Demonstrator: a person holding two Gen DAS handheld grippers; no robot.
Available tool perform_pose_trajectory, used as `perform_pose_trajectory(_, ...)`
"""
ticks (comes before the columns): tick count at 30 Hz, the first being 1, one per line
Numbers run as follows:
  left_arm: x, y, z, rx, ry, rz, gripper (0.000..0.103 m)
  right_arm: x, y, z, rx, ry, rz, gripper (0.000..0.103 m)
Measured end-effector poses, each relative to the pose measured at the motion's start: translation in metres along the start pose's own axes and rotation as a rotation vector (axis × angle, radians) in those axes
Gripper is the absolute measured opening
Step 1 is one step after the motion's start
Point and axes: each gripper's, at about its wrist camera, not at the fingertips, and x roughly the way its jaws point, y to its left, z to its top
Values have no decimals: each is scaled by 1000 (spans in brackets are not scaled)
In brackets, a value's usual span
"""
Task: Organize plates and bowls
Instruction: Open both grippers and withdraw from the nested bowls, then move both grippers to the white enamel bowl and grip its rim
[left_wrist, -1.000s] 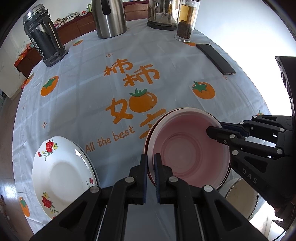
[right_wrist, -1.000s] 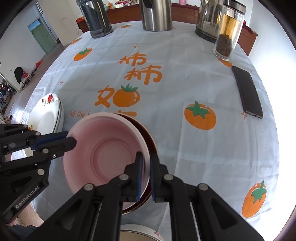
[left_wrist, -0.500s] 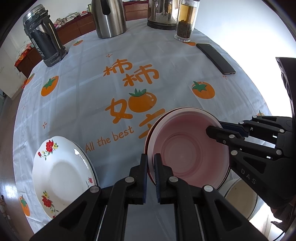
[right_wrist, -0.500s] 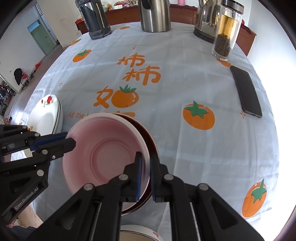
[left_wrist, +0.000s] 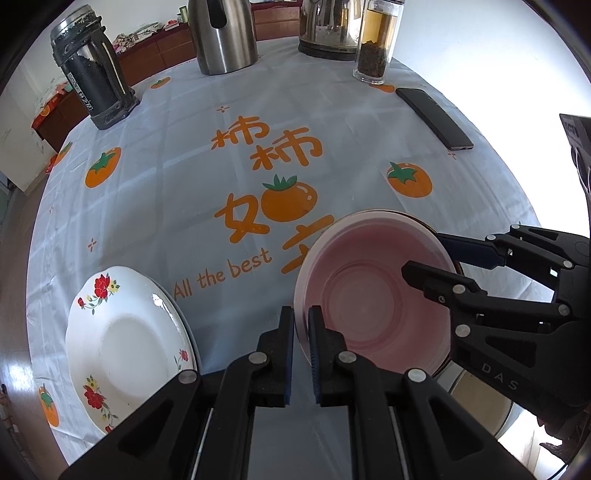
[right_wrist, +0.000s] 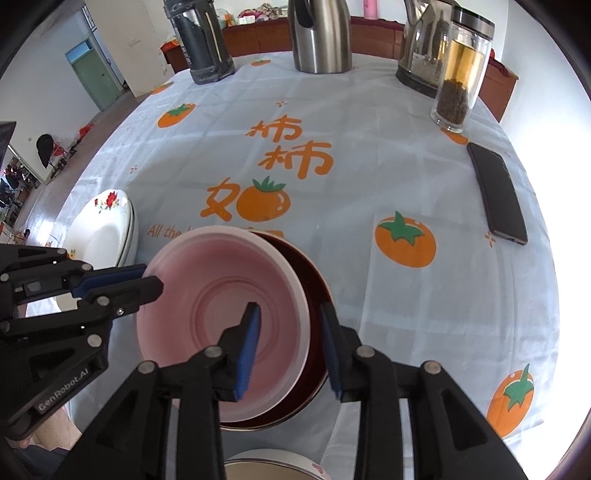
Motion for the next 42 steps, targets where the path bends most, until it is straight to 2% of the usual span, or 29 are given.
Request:
perform_pose_trajectory(3, 2, 0, -1, 2, 7, -2, 10, -2, 0, -1, 7, 6, 5, 34)
perform_pose_trajectory(5, 5, 1, -2, 1, 17, -3, 12, -8, 2, 0, 6, -14, 11, 44)
perform_pose_trajectory(7, 6, 0, -4, 0, 18, -5, 12, -16, 5, 1, -8, -54, 13, 62)
perform_pose_trajectory(10, 6, -1, -4, 3, 17, -7, 12, -23, 4, 2, -11, -91, -29, 66)
perform_pose_trajectory(16, -2, -4, -6, 25, -4, -3, 14, -32, -27, -8, 98, -105, -36, 67)
perform_pose_trajectory(18, -5, -6, -7, 39, -16, 2, 23, -37, -39, -17, 137, -104, -36, 68)
perform_pose_trajectory(20, -8, -6, -7, 40, -32, -14, 49, -41, -47, -26, 163, -99, -46, 68)
perform_pose_trajectory(22, -11, -8, -7, 43, -50, -27, 63, -43, -54, -35, 188, -86, -52, 68)
perform_pose_trajectory(31, -40, -11, -17, 40, -123, 3, 64, -60, -59, -79, 204, -53, -47, 68)
perform_pose_trajectory(37, -51, -13, -41, 17, -105, 8, 64, -68, -58, -101, 214, -29, -38, 66)
perform_pose_trajectory(42, -50, -31, -64, 26, -69, -49, 63, -68, -50, -117, 197, 5, -33, 49)
